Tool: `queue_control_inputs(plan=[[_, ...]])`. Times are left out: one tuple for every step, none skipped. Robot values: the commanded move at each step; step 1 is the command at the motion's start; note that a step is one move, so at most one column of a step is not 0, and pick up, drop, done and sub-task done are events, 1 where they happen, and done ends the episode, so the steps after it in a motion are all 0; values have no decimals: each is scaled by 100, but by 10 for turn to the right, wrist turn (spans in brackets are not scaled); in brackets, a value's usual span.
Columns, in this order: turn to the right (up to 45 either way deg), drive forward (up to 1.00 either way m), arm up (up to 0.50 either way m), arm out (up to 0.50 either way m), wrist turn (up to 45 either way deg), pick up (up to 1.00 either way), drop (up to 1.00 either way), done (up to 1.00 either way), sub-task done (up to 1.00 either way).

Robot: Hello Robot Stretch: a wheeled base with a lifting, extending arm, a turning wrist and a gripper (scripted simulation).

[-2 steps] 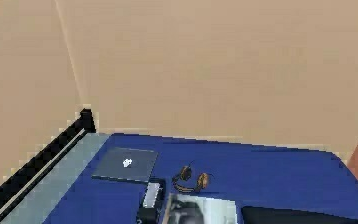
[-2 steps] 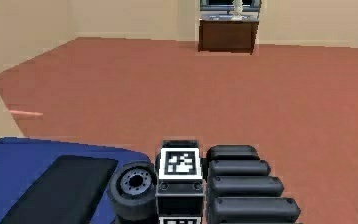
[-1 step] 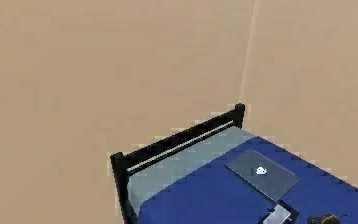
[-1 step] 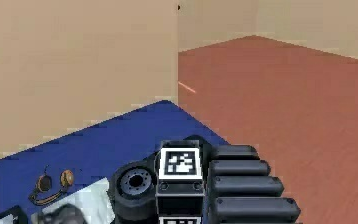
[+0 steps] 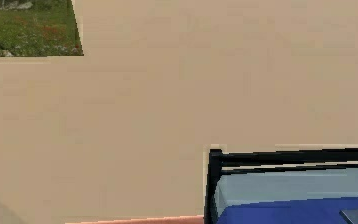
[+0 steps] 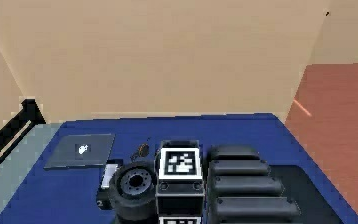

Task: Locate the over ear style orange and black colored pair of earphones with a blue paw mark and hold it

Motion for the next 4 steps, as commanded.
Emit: queue_control_inputs(plan=[[0, 0, 0, 46, 0, 0, 0, 0, 0], [0, 0, 0, 0, 450, 0, 0, 0, 0], [0, 0, 0, 0, 360, 0, 0, 0, 0], [0, 0, -18, 0, 0, 0, 0, 0, 0]])
